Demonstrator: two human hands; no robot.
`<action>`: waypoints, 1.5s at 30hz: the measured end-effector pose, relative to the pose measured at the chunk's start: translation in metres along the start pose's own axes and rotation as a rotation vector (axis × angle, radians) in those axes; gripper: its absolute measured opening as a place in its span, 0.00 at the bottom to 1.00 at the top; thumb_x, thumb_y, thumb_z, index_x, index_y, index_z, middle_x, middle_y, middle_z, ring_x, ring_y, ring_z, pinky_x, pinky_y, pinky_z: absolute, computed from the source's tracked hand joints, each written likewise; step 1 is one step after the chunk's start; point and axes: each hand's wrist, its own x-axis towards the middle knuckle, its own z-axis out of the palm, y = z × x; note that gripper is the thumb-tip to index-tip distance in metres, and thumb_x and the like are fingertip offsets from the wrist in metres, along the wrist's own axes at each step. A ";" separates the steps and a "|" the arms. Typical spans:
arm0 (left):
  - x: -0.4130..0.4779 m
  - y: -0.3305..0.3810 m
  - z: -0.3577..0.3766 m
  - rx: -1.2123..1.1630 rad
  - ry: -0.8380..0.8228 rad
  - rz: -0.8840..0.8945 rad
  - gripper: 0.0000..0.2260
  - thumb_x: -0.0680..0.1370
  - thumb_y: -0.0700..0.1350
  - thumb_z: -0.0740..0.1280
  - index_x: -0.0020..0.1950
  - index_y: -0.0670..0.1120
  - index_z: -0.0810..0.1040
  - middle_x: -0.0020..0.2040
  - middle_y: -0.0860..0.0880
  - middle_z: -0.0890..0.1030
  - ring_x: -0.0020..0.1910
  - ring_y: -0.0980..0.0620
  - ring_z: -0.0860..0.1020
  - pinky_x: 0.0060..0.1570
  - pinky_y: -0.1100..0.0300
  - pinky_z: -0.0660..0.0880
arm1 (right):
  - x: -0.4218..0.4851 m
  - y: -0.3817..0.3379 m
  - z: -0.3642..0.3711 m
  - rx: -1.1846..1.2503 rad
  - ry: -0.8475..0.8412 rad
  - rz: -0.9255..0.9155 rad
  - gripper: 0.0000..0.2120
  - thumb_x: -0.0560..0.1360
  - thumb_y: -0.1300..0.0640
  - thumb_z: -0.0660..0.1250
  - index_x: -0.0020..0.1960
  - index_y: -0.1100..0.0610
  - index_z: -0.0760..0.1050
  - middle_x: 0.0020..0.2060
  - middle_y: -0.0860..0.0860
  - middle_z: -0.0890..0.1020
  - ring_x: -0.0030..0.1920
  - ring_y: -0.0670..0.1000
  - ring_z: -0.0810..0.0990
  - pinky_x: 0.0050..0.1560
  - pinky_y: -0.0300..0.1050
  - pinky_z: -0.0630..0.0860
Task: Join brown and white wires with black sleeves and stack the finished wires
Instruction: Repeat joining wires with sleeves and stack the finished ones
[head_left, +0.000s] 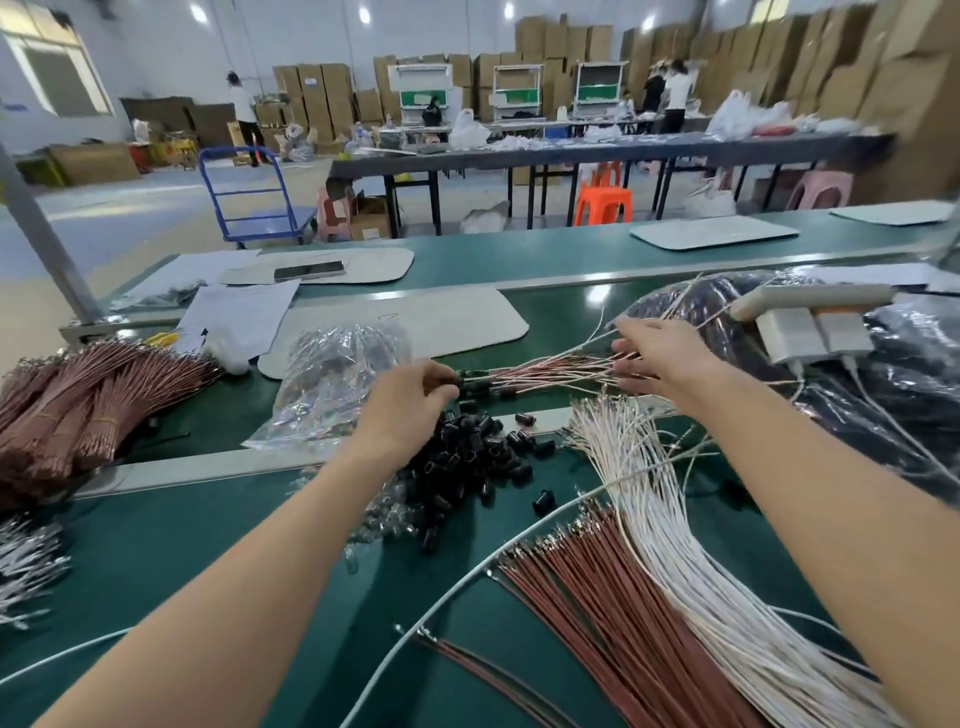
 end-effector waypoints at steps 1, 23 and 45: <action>0.006 -0.003 0.004 0.010 -0.004 -0.004 0.10 0.81 0.42 0.69 0.61 0.45 0.82 0.53 0.50 0.84 0.52 0.51 0.81 0.62 0.49 0.78 | 0.006 -0.001 -0.004 0.023 0.017 -0.032 0.15 0.82 0.53 0.65 0.65 0.60 0.74 0.58 0.57 0.80 0.48 0.53 0.80 0.39 0.45 0.81; 0.065 -0.032 0.041 0.113 0.043 -0.116 0.10 0.82 0.44 0.66 0.62 0.42 0.79 0.65 0.42 0.78 0.62 0.44 0.78 0.65 0.44 0.76 | 0.046 -0.069 -0.029 -0.100 0.276 -0.257 0.08 0.82 0.57 0.56 0.47 0.56 0.73 0.54 0.57 0.81 0.45 0.55 0.81 0.39 0.46 0.80; -0.015 -0.007 -0.001 0.392 -0.246 0.380 0.16 0.83 0.53 0.59 0.68 0.52 0.75 0.60 0.54 0.76 0.60 0.55 0.74 0.67 0.53 0.72 | -0.026 0.033 0.021 -0.935 0.311 -0.700 0.14 0.82 0.56 0.59 0.65 0.53 0.76 0.56 0.53 0.83 0.54 0.55 0.79 0.58 0.54 0.72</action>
